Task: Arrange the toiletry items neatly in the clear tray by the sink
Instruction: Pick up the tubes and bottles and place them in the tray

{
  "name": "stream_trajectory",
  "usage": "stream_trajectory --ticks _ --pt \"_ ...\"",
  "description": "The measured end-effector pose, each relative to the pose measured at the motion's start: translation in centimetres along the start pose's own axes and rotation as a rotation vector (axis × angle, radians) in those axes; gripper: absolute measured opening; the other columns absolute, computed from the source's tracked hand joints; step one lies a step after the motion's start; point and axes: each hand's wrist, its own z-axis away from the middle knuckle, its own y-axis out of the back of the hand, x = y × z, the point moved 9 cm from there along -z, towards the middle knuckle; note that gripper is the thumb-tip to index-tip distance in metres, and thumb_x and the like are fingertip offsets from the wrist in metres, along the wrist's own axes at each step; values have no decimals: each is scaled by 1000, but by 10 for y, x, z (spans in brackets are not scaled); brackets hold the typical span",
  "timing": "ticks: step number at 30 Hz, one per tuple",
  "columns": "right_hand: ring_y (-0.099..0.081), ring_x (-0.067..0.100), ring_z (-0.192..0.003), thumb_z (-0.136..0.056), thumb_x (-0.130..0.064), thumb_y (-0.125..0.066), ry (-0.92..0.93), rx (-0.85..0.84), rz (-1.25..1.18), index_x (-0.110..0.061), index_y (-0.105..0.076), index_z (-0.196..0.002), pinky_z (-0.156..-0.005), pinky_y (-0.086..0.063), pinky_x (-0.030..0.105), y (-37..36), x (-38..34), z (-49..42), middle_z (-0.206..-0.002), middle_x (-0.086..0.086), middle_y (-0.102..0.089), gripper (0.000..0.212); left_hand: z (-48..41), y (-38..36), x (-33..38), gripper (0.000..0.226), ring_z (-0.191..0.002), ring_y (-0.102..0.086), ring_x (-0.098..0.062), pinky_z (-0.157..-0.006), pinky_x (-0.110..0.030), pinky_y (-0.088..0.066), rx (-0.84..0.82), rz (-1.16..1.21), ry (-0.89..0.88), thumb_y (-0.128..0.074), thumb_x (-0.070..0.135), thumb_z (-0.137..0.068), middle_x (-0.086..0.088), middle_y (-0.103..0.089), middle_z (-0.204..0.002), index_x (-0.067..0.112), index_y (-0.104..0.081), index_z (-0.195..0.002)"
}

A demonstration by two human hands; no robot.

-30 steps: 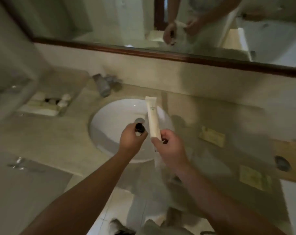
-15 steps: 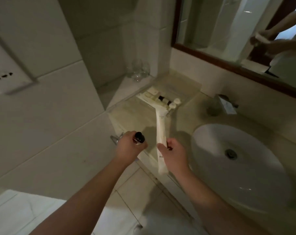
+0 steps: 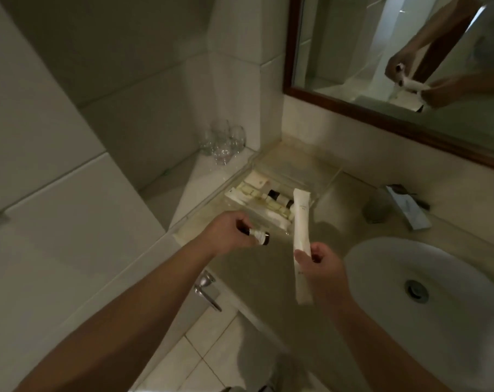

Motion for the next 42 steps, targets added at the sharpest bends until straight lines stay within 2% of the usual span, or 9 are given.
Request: stream_trajectory --ticks 3,6,9,15,22,26,30,34,42 --pt "-62 12 -72 -90 -29 -65 -25 -44 33 -31 -58 -85 -57 -47 26 -7 -6 -27 -83 -5 -65 9 -41 19 12 27 -64 -54 -8 -65 -25 -47 4 -51 -62 -80 7 -68 8 -57 -73 8 -68 -91" --pt "-62 9 -76 -89 -34 -65 -60 -24 91 -35 -57 -89 -65 -49 31 -3 -9 -47 -84 -13 -64 8 -80 39 23 25 -69 -57 -9 -64 -15 -45 63 -153 -136 -83 13 -66 8 -58 -78 13 -70 -88" --pt "-61 8 -75 -90 -30 -65 -57 -13 120 -33 -57 -88 -61 -47 27 -1 -14 -65 -84 -12 -64 9 -123 52 23 25 -79 -58 -15 -72 -29 -47 90 -320 -190 -83 27 -66 11 -58 -77 25 -72 -88" --pt "-63 7 -72 -90 -33 -66 -114 19 244 -35 -60 -94 -58 -50 25 -2 -10 -109 -81 -10 -65 8 -206 52 22 28 -90 -55 -20 -80 -34 -46 84 -564 -292 -76 31 -75 -1 -65 -91 27 -68 -101" --pt "-62 8 -68 -88 -30 -67 -165 71 305 -30 -62 -97 -54 -43 18 -11 -17 -145 -80 -8 -64 10 -254 22 -3 30 -85 -58 -18 -79 -31 -48 -80 -459 -380 -81 30 -68 1 -67 -87 27 -69 -96" --pt "-63 6 -68 -88 -30 -68 -185 62 277 -31 -62 -98 -55 -47 19 -24 -18 -155 -83 -8 -65 12 -263 16 -20 32 -92 -55 -20 -86 -37 -45 -67 -466 -411 -81 31 -65 5 -65 -89 30 -68 -94" --pt "-64 10 -72 -87 -29 -69 -202 47 249 -28 -63 -102 -60 -54 25 -33 -17 -159 -87 -6 -65 16 -267 12 -25 36 -107 -47 -25 -95 -37 -29 -38 -558 -435 -78 38 -67 2 -59 -105 33 -69 -102" --pt "-63 7 -73 -87 -31 -68 -202 27 297 -28 -62 -104 -57 -47 18 -34 -15 -161 -87 -9 -63 18 -268 8 -27 37 -111 -40 -22 -94 -39 -24 -58 -601 -398 -70 45 -74 4 -54 -109 42 -64 -111" --pt "-62 5 -73 -89 -29 -66 -185 7 363 -28 -62 -109 -59 -45 15 -28 -17 -164 -86 -13 -62 20 -266 6 -30 33 -116 -40 -22 -88 -40 -22 -86 -651 -374 -70 47 -72 8 -57 -106 41 -65 -103"
